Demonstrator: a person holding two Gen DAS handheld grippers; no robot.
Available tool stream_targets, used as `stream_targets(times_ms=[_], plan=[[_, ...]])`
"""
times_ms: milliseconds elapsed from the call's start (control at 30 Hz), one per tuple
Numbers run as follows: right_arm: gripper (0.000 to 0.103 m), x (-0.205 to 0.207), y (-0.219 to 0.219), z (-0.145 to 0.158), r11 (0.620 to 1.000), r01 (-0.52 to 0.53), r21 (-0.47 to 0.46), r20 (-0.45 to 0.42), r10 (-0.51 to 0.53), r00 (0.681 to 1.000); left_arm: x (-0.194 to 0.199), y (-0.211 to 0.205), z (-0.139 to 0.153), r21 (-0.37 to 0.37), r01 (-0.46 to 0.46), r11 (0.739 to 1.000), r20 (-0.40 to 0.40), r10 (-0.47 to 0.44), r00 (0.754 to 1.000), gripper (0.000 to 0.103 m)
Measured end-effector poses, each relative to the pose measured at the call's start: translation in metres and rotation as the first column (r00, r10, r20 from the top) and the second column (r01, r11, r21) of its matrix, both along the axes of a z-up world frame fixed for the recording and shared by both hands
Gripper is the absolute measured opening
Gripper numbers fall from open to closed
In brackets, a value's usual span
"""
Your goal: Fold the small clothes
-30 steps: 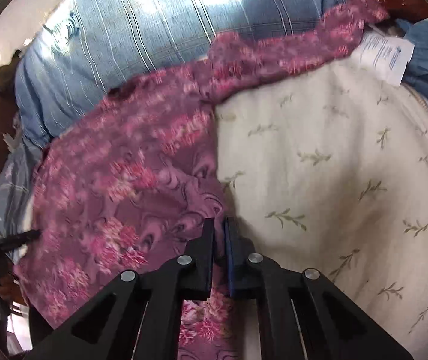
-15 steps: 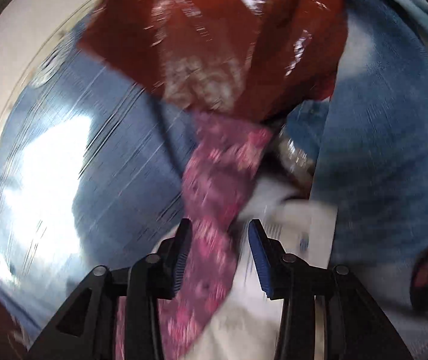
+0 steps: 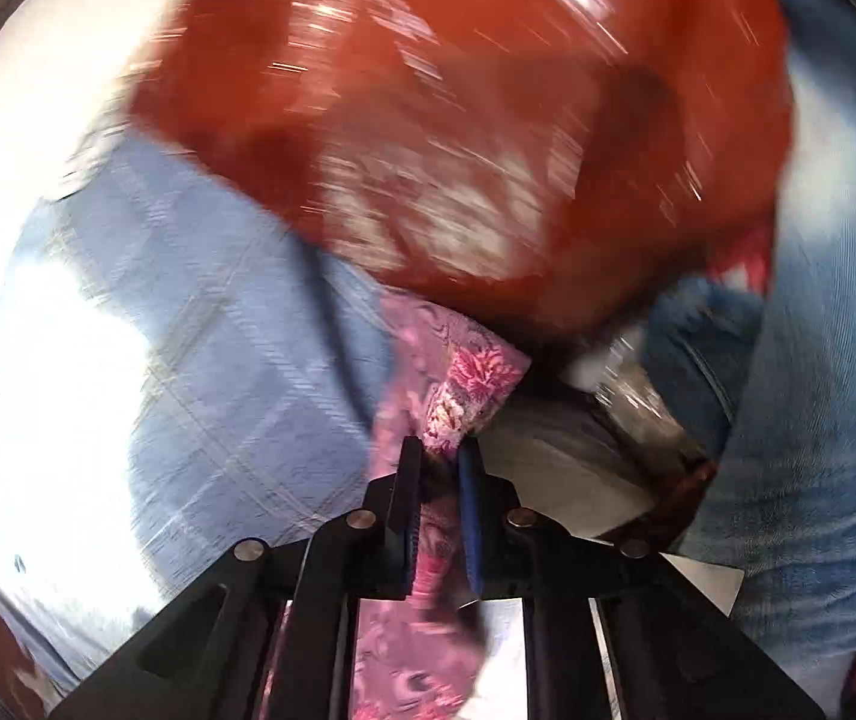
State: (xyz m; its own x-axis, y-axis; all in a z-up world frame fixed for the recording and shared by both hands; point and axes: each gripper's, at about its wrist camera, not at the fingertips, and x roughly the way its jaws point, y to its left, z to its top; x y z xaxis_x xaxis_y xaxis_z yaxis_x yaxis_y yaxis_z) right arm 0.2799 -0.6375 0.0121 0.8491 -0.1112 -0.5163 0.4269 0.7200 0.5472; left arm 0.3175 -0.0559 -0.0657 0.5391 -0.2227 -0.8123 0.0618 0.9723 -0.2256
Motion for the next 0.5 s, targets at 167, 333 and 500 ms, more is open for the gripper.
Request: stream_targets(times_ms=[167,333,500], plan=[[0.01,-0.008,0.053,0.028,0.988,-0.111,-0.111,0.001,0.112,0.994,0.005,0.004,0.003,-0.027,0.02,0.999,-0.022,-0.02,1.0,0.072],[0.01,-0.013,0.126,0.039,0.958,-0.255,-0.13,-0.005,0.257,0.966,0.01,0.012,0.007,-0.048,0.049,0.998,-0.046,-0.051,0.998,0.072],[0.009,-0.003,0.206,0.034,0.915,-0.397,-0.076,0.003,0.399,0.917,0.007,0.023,0.022,-0.013,0.055,0.998,-0.019,-0.055,0.998,0.072]])
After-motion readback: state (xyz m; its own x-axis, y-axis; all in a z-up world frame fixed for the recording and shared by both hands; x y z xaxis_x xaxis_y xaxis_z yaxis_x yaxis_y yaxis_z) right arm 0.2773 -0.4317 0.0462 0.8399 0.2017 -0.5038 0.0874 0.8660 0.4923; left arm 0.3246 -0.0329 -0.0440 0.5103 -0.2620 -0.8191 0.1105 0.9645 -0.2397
